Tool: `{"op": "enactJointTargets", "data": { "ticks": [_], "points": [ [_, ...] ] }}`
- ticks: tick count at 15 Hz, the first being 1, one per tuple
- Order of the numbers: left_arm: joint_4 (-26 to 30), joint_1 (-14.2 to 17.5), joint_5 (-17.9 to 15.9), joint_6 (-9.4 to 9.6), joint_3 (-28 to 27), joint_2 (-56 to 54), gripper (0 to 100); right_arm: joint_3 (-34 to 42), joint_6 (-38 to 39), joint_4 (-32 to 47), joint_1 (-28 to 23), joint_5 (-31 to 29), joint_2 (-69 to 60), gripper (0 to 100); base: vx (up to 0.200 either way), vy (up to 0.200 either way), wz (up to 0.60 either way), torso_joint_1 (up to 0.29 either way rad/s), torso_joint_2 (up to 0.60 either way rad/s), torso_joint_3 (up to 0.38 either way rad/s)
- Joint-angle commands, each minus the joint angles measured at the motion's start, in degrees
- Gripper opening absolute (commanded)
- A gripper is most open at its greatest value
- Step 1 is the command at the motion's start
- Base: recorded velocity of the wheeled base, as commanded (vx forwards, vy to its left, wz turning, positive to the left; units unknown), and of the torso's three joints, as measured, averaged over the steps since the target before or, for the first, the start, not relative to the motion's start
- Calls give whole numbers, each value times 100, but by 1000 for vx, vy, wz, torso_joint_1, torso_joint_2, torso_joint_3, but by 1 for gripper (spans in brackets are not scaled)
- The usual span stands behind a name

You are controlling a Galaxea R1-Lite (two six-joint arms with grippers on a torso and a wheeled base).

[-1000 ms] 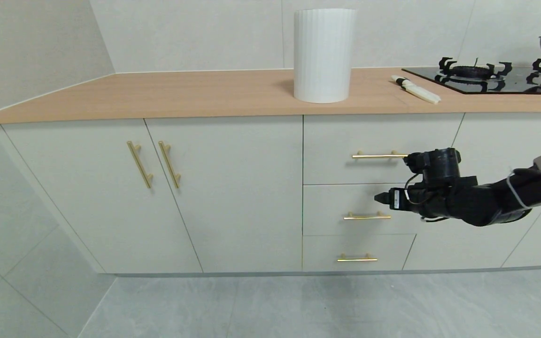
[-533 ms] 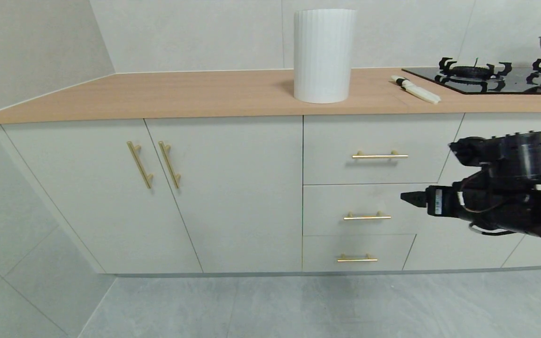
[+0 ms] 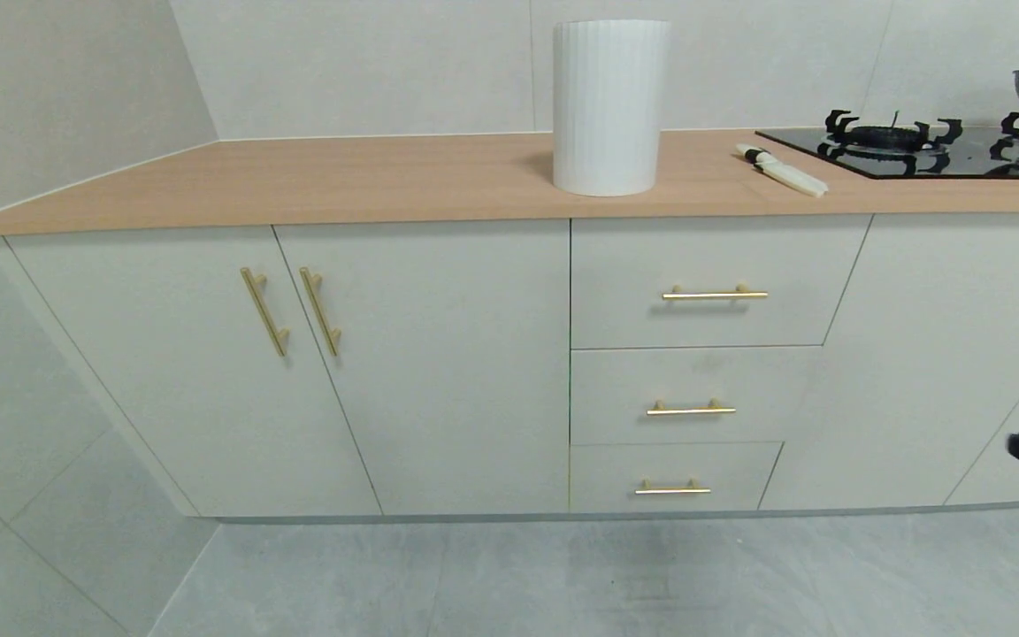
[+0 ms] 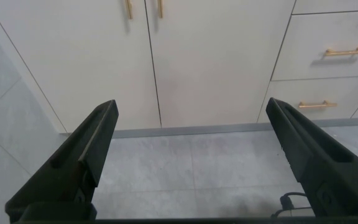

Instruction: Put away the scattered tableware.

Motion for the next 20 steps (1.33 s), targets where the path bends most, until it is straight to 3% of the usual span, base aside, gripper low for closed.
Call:
{"op": "enactJointTargets", "data": {
  "ticks": [1,4,10,14,17,20],
  "points": [
    [-1,0,0,-1,0,2,100,455,-95,527,-619,-317,-1617,100,0,0,0,0,0,0],
    [-1,0,0,-1,0,2,100,868,-1044,536,-1674,-335,-2839,100,0,0,0,0,0,0],
    [-1,0,0,-1,0,2,100,1167,-1343,808,-1718,-256,-4430,100,0,0,0,0,0,0],
    [-1,0,0,-1,0,2,100,1430,-1317,799,-1753,368,-4984,100,0,0,0,0,0,0],
    [-1,0,0,-1,0,2,100,1738,-1071,729,-1753,1168,-4984,100,0,0,0,0,0,0],
    [-1,0,0,-1,0,2,100,2828,-1106,-475,-1753,1924,-4984,100,0,0,0,0,0,0]
  ]
}}
